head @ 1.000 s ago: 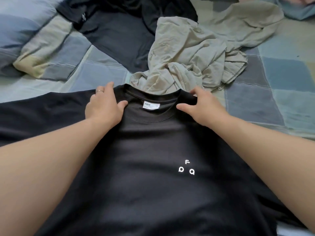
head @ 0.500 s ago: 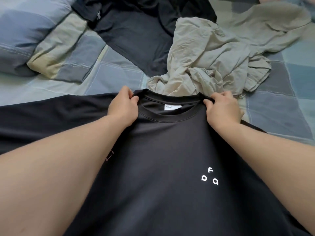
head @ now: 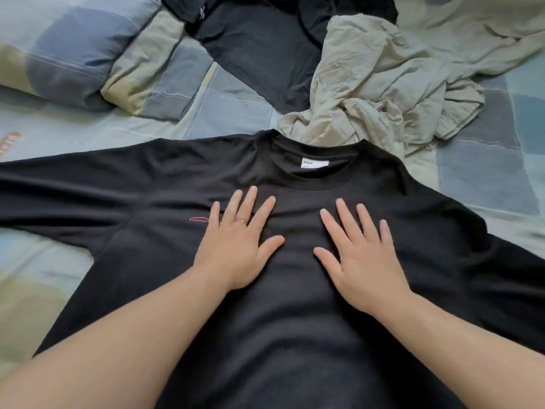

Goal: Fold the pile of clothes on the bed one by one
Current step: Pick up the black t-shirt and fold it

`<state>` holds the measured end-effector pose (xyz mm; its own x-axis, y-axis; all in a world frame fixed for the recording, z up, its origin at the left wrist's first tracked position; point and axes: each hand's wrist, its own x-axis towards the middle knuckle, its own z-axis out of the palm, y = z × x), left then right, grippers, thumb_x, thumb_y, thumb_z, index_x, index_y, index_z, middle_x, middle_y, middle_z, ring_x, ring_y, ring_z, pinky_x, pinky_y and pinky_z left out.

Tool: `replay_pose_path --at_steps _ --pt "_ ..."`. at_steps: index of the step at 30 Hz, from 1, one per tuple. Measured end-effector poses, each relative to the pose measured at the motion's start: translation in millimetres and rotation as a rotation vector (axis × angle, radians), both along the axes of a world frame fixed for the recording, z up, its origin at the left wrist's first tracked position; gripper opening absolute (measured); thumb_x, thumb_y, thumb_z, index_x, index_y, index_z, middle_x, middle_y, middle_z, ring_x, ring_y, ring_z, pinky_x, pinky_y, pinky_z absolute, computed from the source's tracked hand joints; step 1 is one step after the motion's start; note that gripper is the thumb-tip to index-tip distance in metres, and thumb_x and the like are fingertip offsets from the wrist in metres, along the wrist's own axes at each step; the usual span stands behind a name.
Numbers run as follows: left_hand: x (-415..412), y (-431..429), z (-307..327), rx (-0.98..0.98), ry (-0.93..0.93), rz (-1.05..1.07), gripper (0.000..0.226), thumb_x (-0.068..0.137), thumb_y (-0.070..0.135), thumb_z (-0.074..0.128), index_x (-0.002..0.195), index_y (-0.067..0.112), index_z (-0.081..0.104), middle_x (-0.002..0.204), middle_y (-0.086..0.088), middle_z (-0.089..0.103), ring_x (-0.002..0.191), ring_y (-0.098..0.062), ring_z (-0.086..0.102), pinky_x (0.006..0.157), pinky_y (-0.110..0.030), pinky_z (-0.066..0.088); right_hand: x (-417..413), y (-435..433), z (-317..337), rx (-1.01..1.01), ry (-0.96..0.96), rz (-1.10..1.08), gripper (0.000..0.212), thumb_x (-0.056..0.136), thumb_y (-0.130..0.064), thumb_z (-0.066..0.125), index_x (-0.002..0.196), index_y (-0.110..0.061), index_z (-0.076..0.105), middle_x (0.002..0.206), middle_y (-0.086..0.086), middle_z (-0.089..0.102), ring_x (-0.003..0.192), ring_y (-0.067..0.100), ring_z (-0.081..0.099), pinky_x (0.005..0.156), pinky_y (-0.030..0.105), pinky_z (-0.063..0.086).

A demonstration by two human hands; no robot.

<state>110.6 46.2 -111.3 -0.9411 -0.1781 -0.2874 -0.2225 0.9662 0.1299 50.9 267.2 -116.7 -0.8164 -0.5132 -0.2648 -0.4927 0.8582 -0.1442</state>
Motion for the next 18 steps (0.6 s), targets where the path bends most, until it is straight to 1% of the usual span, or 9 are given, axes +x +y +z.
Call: replay_pose_path --at_steps 1,3,7,8,10,12,14,15,18 --pt "3 -2 -6 -0.014 -0.039 0.004 0.075 0.094 0.071 0.013 0.158 0.04 -0.01 0.168 0.003 -0.018 0.154 -0.019 -0.019 0.124 -0.05 -0.008 3 5 -10 0.044 -0.005 -0.024 0.077 0.089 -0.07 -0.002 0.16 -0.039 -0.003 0.167 -0.009 -0.014 0.155 0.022 -0.011 0.124 0.052 -0.001" --pt "0 -4 -10 0.001 -0.064 0.037 0.077 0.094 0.074 0.016 0.157 0.041 -0.012 0.167 0.004 -0.019 0.153 -0.019 -0.02 0.123 -0.051 -0.01 0 9 -20 0.079 0.005 -0.061 0.075 0.091 -0.07 -0.002 0.159 -0.038 -0.008 0.167 -0.01 -0.016 0.154 0.018 -0.014 0.124 0.05 -0.006" --pt "13 16 5 -0.049 -0.016 0.107 0.072 0.1 0.066 0.022 0.16 0.034 -0.002 0.169 -0.002 -0.013 0.155 -0.025 -0.014 0.124 -0.052 -0.003 -4 3 2 0.078 -0.118 -0.086 0.073 0.098 -0.067 0.013 0.159 -0.034 -0.008 0.167 -0.007 -0.017 0.154 0.017 -0.016 0.124 0.051 -0.007" --pt "30 25 9 -0.06 -0.009 0.113 0.07 0.101 0.063 0.02 0.16 0.033 -0.001 0.169 -0.003 -0.012 0.155 -0.026 -0.012 0.124 -0.052 -0.001 5 5 10 0.077 -0.128 -0.075 0.073 0.098 -0.066 0.014 0.16 -0.034 -0.007 0.168 -0.007 -0.015 0.154 0.018 -0.015 0.124 0.05 -0.007" --pt "82 41 13 -0.058 -0.064 0.068 0.069 0.099 0.063 0.009 0.16 0.033 -0.004 0.168 -0.003 -0.014 0.155 -0.027 -0.011 0.124 -0.05 0.001 47 21 16 0.098 -0.129 -0.016 0.073 0.096 -0.065 0.007 0.16 -0.033 -0.003 0.168 -0.005 -0.012 0.155 0.02 -0.012 0.124 0.049 -0.003" --pt "142 51 11 -0.039 -0.099 0.033 0.072 0.095 0.062 0.002 0.16 0.032 -0.003 0.169 -0.003 -0.01 0.156 -0.027 -0.005 0.124 -0.05 0.007 106 42 12 0.101 -0.097 0.027 0.076 0.094 -0.064 0.007 0.161 -0.028 0.008 0.169 0.001 -0.001 0.156 0.025 0.0 0.124 0.051 0.006" --pt "200 60 9 -0.02 -0.102 0.055 0.071 0.098 0.06 0.016 0.161 0.028 0.013 0.169 -0.004 0.006 0.155 -0.028 0.01 0.123 -0.05 0.019 156 60 6 0.105 -0.083 0.013 0.073 0.097 -0.059 0.018 0.16 -0.021 0.024 0.167 0.008 0.015 0.154 0.031 0.015 0.12 0.053 0.013" --pt "227 66 9 -0.016 -0.116 0.067 0.07 0.099 0.058 0.023 0.16 0.026 0.019 0.168 -0.005 0.012 0.154 -0.028 0.016 0.122 -0.05 0.021 176 66 5 0.102 -0.085 0.001 0.072 0.098 -0.056 0.022 0.158 -0.019 0.027 0.166 0.01 0.019 0.152 0.032 0.019 0.119 0.054 0.014" --pt "296 90 14 0.018 -0.202 0.112 0.072 0.096 0.058 0.031 0.159 0.023 0.026 0.167 -0.007 0.017 0.152 -0.03 0.024 0.118 -0.051 0.027 225 77 8 0.086 -0.111 0.041 0.071 0.097 -0.054 0.027 0.157 -0.018 0.027 0.165 0.012 0.022 0.151 0.033 0.022 0.118 0.055 0.014"
